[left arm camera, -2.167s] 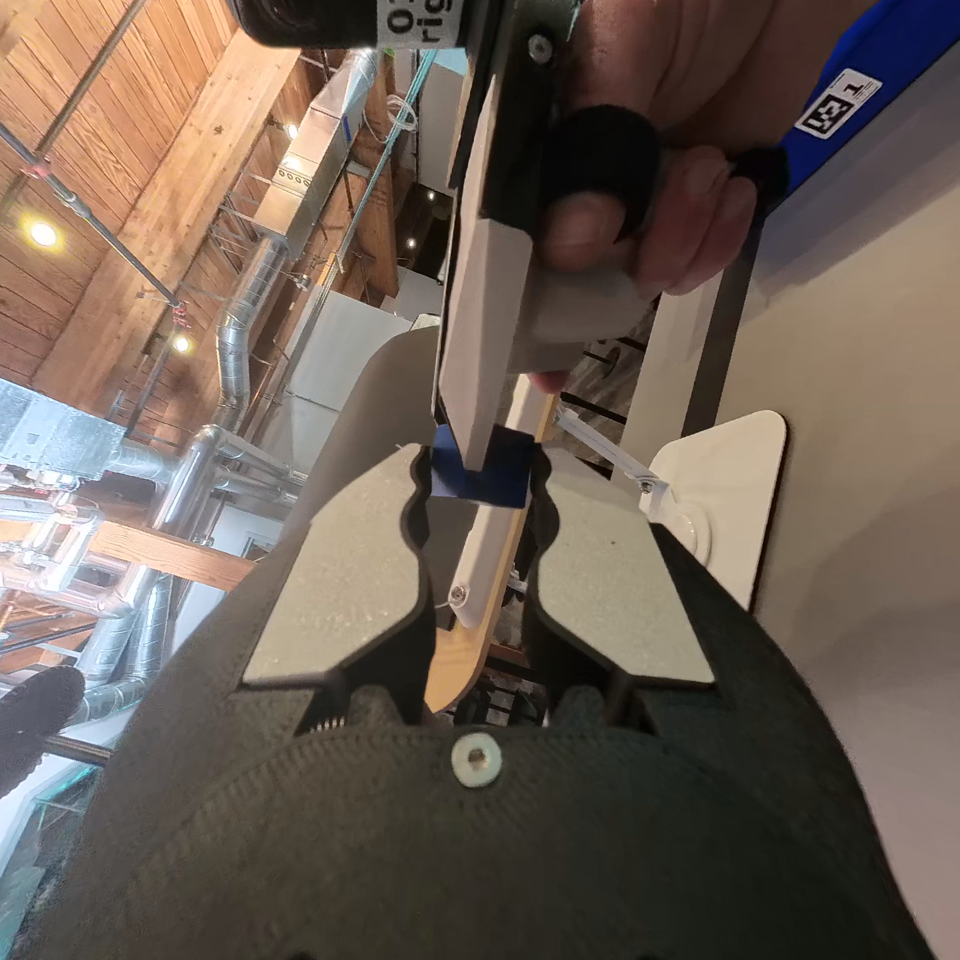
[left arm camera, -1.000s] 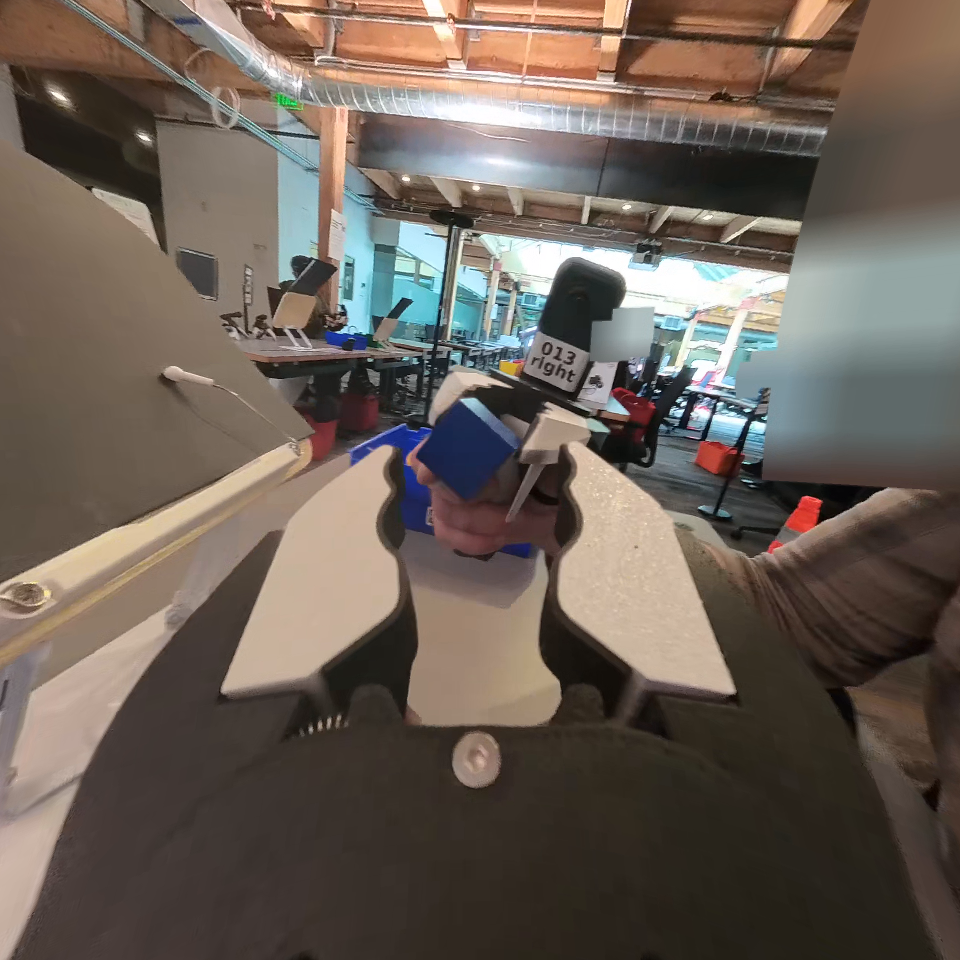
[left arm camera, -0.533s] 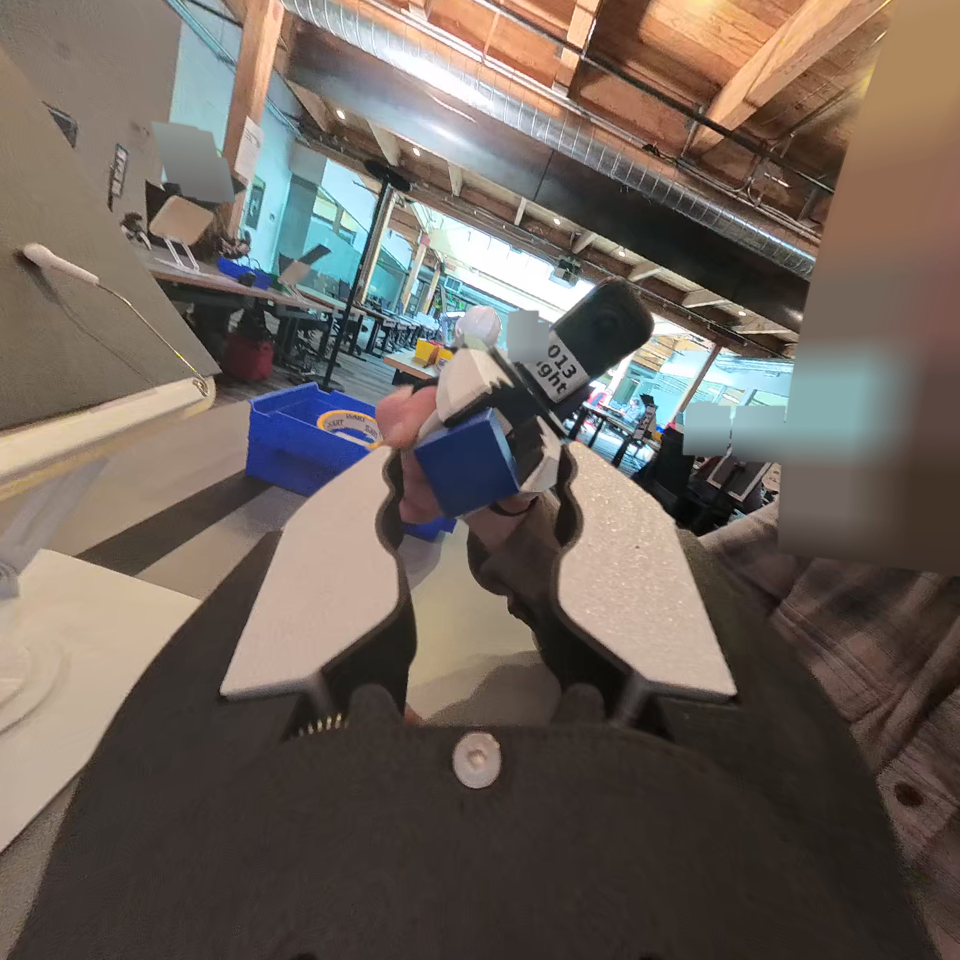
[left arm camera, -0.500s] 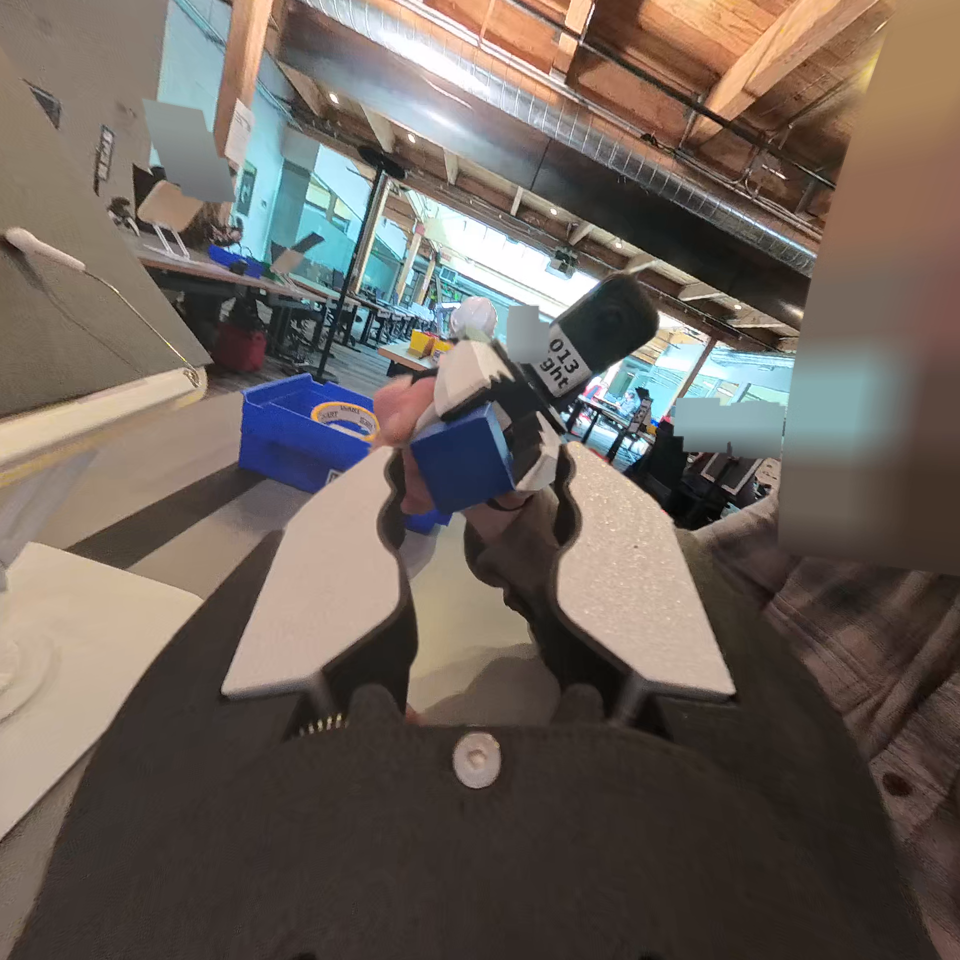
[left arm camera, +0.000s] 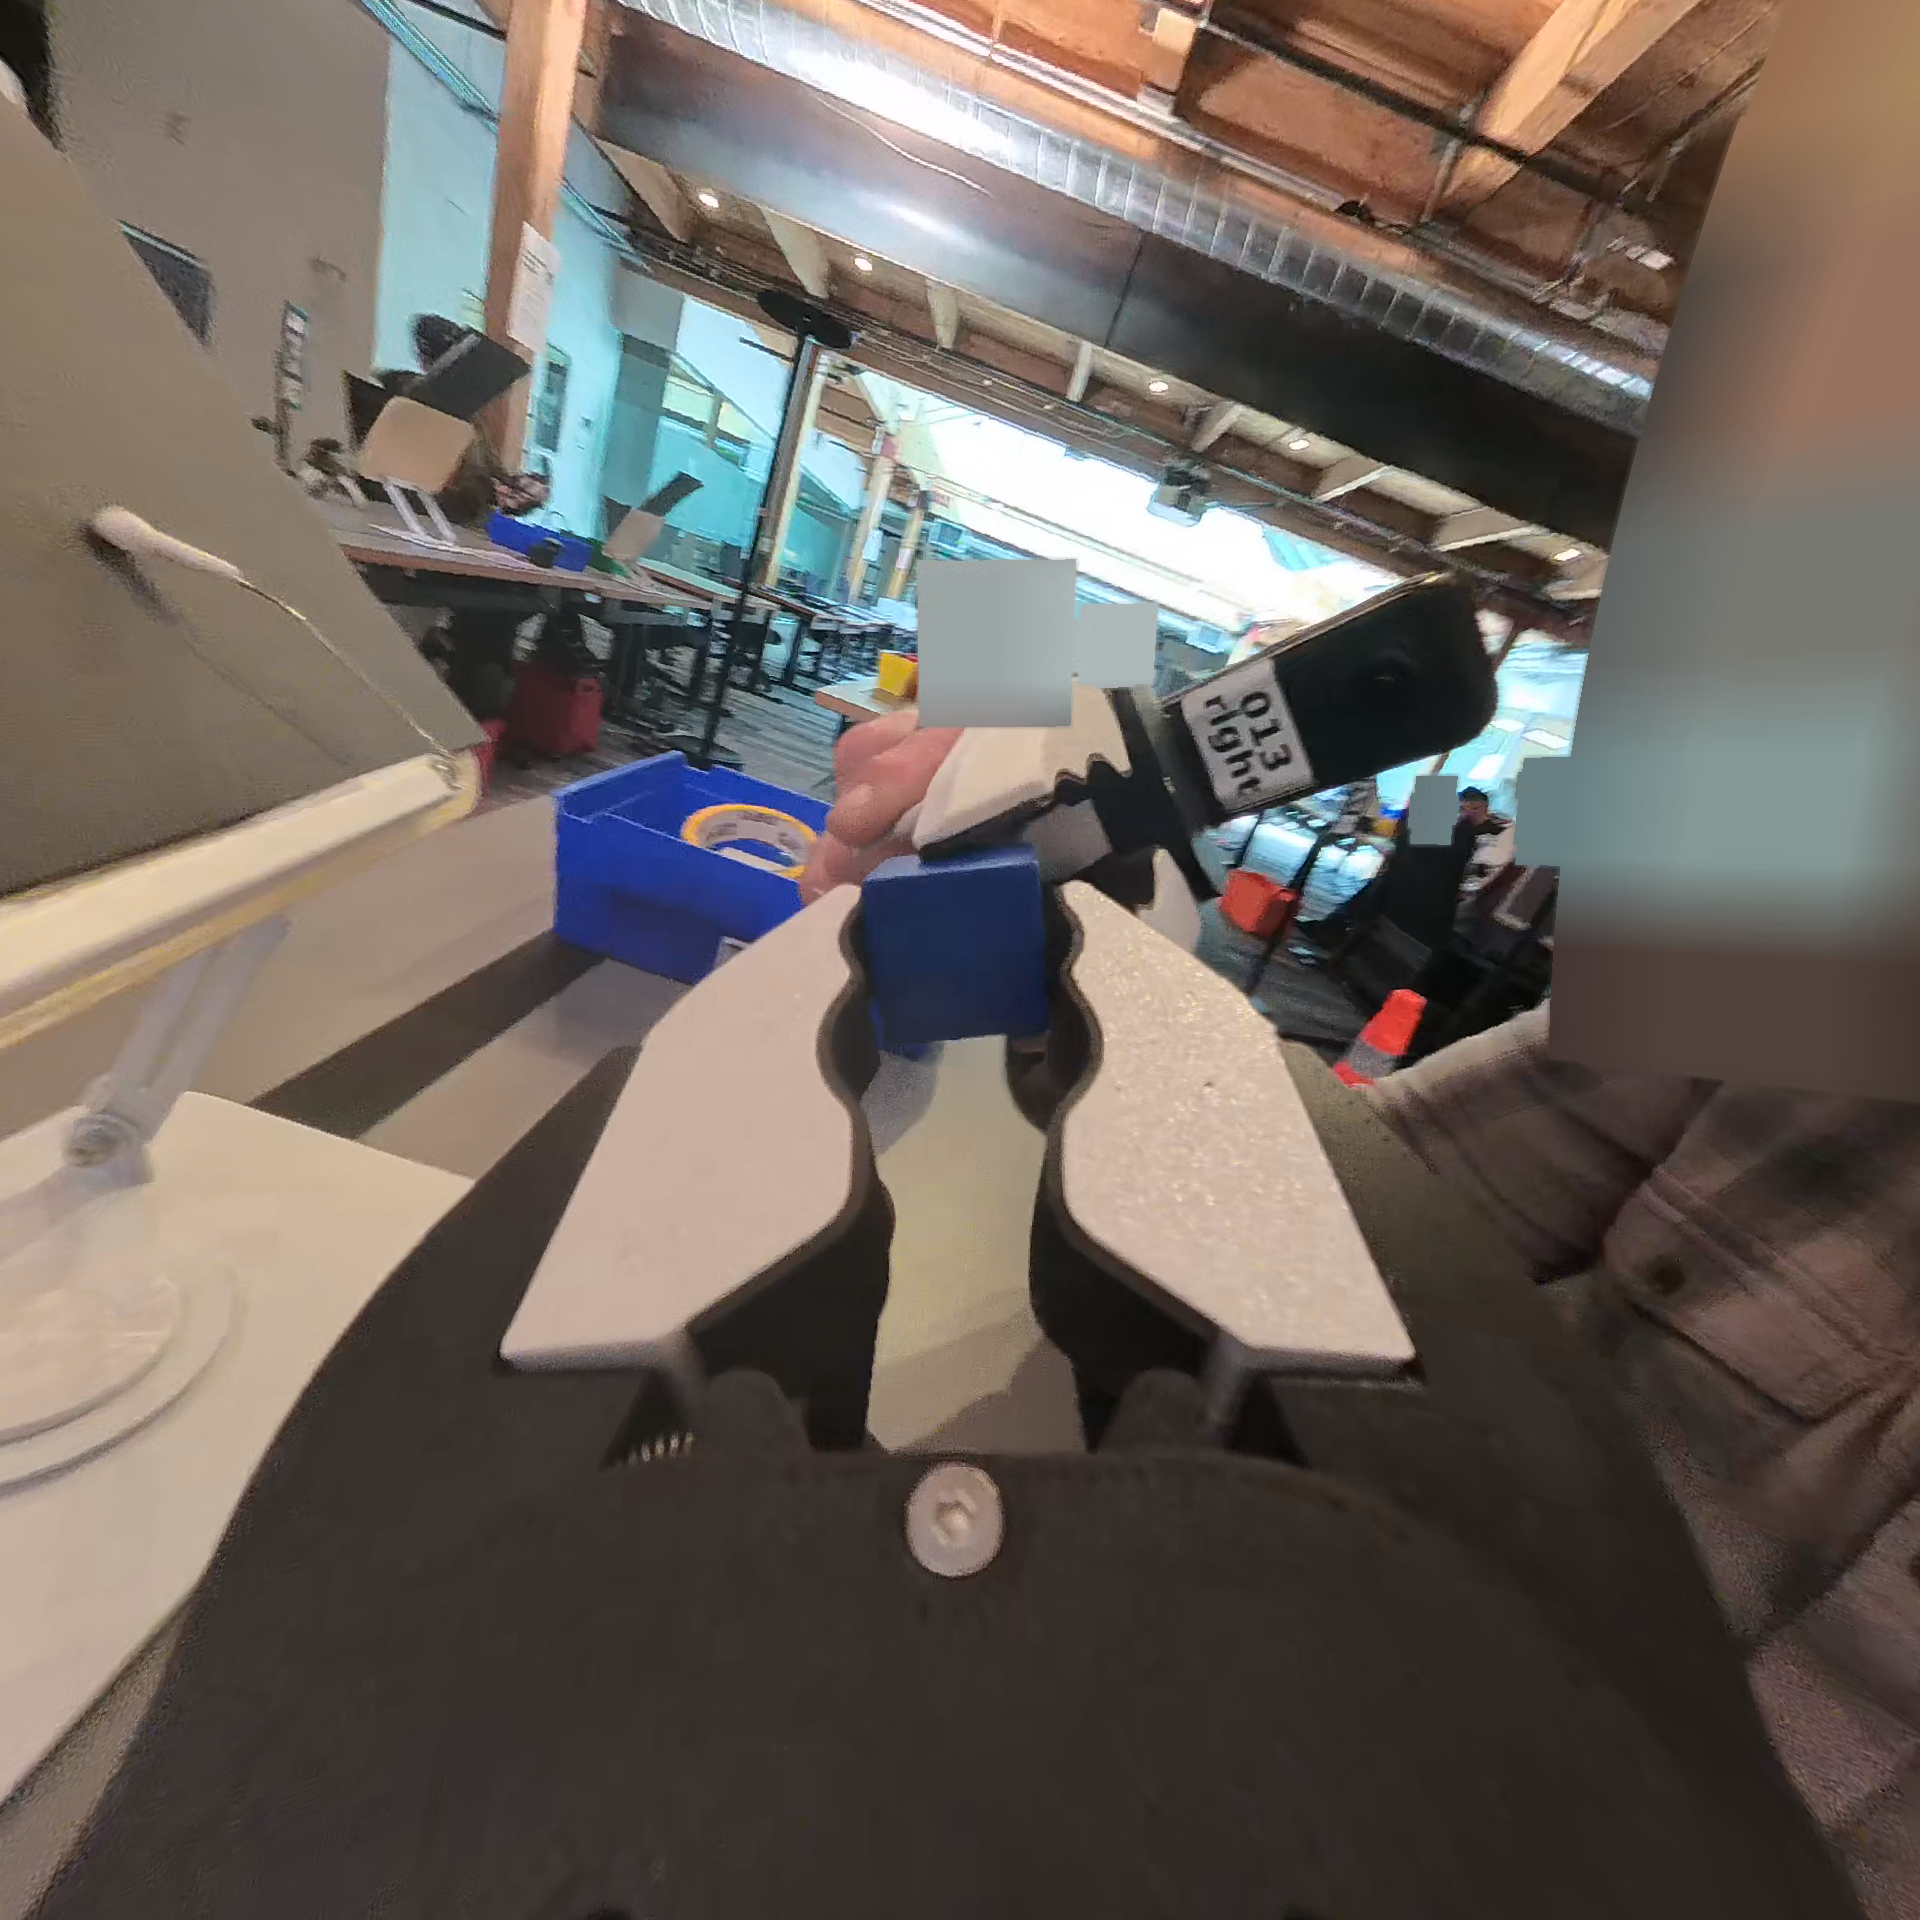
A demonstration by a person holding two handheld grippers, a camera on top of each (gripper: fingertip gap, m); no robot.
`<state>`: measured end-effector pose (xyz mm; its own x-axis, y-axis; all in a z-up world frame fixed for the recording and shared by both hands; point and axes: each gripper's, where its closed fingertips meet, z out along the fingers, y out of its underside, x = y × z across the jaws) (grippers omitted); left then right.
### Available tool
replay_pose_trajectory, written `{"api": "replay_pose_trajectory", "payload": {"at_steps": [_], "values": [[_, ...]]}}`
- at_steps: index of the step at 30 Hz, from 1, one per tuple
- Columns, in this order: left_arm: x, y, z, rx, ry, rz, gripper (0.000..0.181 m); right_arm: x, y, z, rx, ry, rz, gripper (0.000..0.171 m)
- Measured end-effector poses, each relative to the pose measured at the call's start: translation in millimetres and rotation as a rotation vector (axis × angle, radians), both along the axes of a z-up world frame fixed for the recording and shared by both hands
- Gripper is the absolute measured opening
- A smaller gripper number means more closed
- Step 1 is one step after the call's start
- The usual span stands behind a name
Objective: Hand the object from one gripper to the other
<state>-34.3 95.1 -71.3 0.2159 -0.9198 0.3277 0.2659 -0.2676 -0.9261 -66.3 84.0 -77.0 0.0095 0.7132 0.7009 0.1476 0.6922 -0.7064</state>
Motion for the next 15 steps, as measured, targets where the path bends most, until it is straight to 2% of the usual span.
{"api": "replay_pose_trajectory", "payload": {"at_steps": [3,8,11,15], "values": [[-9.5,13.8,2.9,0.133,0.082,0.194,0.029,4.8,4.0,-2.7,-0.018,-0.05,-0.03,0.045],[-42.1,37.1,13.0,0.524,0.428,0.731,0.029,11.9,19.7,21.9,-0.295,0.077,-0.048,0.04],[-54.7,39.1,22.8,0.71,0.598,0.984,0.029,0.4,23.5,30.1,-0.459,0.152,-0.05,0.04],[-58.1,38.8,23.7,0.959,0.866,1.187,0.029,-18.6,22.7,25.9,-0.608,0.179,-0.055,0.047]]}}
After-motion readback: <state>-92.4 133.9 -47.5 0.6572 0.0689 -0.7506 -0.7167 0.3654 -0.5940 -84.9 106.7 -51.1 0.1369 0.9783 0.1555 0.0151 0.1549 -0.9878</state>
